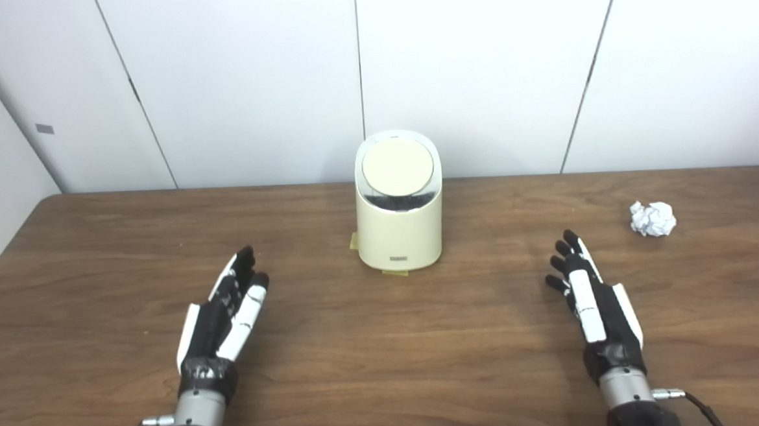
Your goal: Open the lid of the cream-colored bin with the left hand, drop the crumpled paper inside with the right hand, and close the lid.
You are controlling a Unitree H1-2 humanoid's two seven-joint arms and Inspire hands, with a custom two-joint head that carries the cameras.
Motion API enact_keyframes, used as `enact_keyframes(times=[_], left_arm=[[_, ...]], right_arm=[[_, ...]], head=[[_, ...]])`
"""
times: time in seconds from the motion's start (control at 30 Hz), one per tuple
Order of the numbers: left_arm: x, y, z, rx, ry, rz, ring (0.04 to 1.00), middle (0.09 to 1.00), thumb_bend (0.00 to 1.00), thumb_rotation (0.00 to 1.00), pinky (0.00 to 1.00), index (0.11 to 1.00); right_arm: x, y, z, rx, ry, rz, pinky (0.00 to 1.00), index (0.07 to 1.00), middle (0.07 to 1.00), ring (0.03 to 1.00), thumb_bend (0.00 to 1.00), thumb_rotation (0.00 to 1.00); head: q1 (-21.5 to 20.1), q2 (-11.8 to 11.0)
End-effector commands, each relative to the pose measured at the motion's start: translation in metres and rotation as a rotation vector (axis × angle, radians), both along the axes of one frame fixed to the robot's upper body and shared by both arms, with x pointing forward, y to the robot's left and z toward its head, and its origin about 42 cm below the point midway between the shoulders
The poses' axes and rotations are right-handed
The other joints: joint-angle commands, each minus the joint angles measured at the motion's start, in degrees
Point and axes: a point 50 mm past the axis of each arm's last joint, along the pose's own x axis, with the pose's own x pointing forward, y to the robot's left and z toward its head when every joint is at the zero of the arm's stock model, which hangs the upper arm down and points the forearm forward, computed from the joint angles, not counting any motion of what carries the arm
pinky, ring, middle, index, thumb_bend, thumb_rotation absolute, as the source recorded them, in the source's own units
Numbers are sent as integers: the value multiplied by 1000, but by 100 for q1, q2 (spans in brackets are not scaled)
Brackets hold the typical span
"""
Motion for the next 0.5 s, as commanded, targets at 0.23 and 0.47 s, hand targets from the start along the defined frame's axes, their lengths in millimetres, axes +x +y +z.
enact_keyframes(times=[0.23,0.47], left_arm=[[71,-13,103,172,-165,-77,930,906,809,345,972,906],[109,-25,142,377,-204,-153,922,912,844,262,901,919]], right_arm=[[13,2,16,-63,-56,30,832,964,941,911,484,1000],[14,8,18,-92,-56,52,793,958,930,899,483,1000]], head=[[69,8],[85,19]])
